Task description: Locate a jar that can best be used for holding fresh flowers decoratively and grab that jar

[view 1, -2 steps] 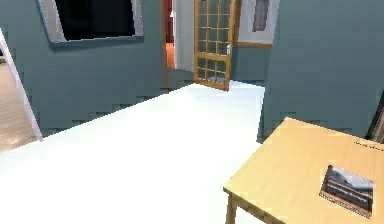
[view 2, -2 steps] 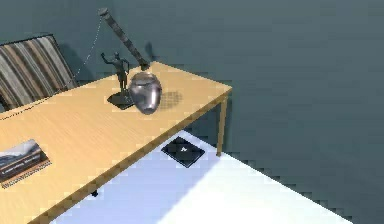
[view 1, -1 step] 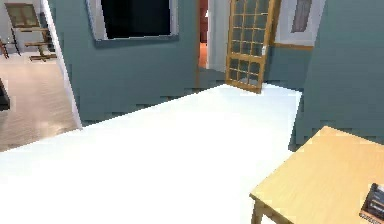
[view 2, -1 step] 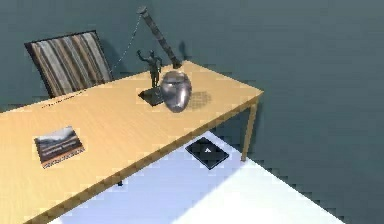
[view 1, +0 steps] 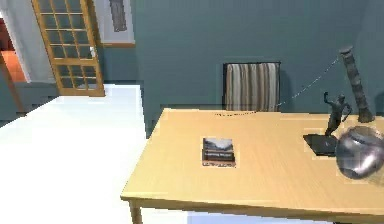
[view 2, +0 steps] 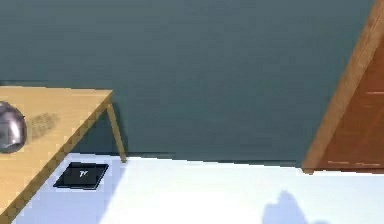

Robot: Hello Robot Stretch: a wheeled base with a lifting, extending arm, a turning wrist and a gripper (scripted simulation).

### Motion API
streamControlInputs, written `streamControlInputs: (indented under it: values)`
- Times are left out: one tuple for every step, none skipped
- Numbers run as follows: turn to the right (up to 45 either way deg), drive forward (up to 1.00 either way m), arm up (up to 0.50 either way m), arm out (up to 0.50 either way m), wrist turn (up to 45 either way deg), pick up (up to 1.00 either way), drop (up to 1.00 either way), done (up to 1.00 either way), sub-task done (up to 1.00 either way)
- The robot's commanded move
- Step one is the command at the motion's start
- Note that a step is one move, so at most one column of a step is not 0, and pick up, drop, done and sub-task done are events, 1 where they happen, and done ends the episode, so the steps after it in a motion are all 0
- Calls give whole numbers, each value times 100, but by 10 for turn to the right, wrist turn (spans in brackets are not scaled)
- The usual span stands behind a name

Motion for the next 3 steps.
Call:
streamControlInputs:
  values:
    - [450, 0, 0, 0, 0, 0, 0, 0, 0]
    - [210, 0, 0, 0, 0, 0, 0, 0, 0]
    - [0, 100, 0, 0, 0, 0, 0, 0, 0]
